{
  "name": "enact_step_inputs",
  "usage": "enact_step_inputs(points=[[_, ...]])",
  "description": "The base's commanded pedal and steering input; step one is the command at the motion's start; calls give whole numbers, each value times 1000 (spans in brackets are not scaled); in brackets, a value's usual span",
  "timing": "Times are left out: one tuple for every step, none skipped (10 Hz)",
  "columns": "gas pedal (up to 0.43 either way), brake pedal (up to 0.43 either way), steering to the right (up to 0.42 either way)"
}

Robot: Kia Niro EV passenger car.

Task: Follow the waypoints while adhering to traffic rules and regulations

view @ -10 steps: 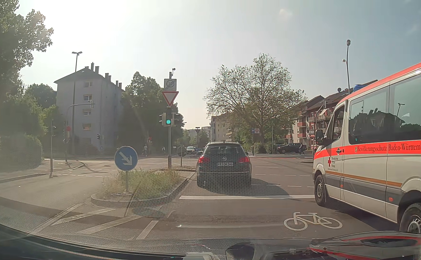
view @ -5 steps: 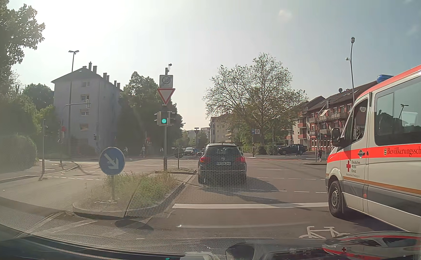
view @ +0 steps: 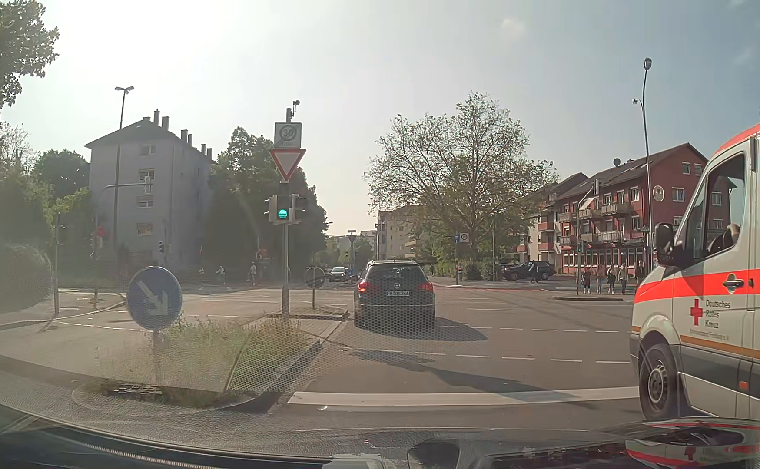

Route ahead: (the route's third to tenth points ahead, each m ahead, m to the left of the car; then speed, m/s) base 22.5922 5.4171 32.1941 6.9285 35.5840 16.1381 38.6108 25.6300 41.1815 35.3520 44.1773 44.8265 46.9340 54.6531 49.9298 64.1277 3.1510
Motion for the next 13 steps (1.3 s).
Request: enact_step_inputs(points=[[177, 0, 11], [157, 0, 11], [138, 0, 11], [138, 0, 11], [138, 0, 11], [138, 0, 11], [138, 0, 11], [138, 0, 11], [118, 0, 11], [98, 0, 11], [79, 0, 11], [67, 0, 11], [67, 0, 11]])
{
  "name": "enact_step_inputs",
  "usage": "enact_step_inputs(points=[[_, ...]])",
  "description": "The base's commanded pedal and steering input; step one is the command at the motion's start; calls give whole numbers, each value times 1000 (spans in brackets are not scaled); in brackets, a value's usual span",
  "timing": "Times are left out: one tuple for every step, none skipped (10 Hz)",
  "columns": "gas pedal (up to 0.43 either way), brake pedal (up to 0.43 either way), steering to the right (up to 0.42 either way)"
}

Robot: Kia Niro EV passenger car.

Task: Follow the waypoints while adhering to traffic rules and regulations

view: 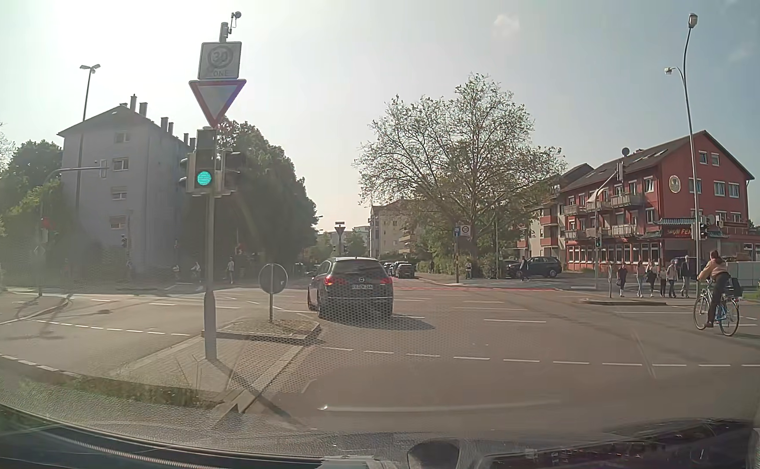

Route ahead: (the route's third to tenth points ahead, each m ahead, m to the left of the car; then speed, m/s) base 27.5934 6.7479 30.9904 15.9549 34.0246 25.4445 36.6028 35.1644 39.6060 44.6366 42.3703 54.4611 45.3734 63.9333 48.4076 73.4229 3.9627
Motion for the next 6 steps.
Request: enact_step_inputs(points=[[59, 0, 11], [59, 0, 10], [39, 0, 8], [8, 0, 8], [8, 0, 8], [0, 0, 8]])
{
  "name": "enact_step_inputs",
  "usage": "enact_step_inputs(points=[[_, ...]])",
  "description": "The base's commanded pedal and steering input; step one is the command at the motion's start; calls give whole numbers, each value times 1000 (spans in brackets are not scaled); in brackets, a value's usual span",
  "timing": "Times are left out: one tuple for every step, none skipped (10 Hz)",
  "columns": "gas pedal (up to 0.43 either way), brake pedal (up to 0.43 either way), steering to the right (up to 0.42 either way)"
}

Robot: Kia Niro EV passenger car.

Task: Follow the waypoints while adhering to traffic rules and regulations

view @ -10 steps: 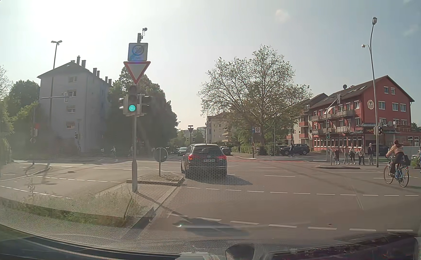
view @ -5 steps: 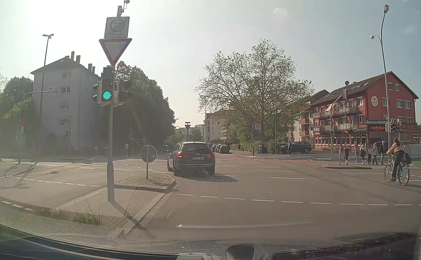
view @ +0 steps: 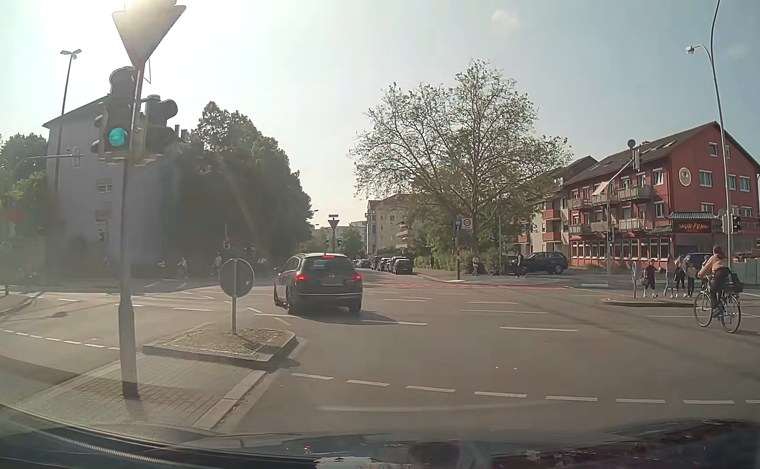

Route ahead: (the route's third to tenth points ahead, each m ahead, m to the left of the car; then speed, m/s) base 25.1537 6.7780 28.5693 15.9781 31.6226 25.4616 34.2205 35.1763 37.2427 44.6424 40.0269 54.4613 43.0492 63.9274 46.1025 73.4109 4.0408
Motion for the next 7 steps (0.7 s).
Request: enact_step_inputs(points=[[0, 0, 8], [0, 0, 6], [0, 0, 5], [0, 0, 5], [0, 0, 4], [0, 0, 3], [0, 0, 0]])
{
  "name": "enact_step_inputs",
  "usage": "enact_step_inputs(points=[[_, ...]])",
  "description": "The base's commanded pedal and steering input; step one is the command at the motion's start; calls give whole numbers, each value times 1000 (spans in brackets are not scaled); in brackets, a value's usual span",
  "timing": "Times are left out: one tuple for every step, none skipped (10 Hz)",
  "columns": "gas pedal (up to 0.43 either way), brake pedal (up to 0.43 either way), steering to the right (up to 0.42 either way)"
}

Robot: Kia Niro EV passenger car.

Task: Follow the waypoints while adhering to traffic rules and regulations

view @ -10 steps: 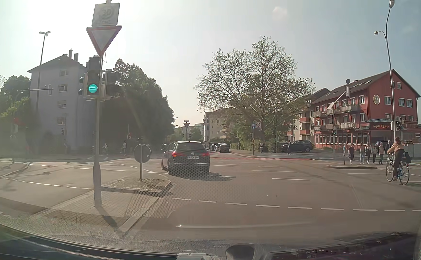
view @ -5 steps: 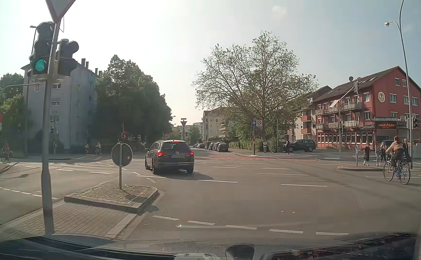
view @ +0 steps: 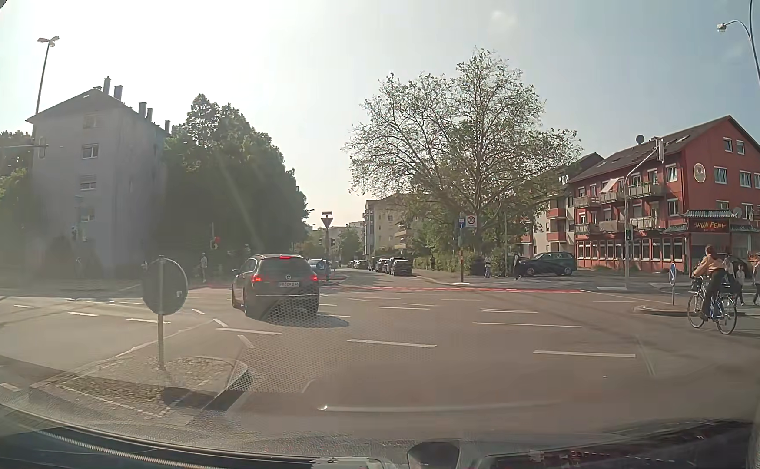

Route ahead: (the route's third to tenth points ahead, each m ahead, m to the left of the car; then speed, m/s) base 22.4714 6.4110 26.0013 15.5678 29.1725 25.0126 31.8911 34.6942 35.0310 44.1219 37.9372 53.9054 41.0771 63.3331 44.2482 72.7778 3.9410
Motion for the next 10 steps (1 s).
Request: enact_step_inputs(points=[[0, 0, -4], [39, 0, -10], [47, 0, -13], [79, 0, -19], [87, 0, -25], [98, 0, -34], [98, 0, -52], [118, 0, -73], [150, 0, -94], [150, 0, -112]])
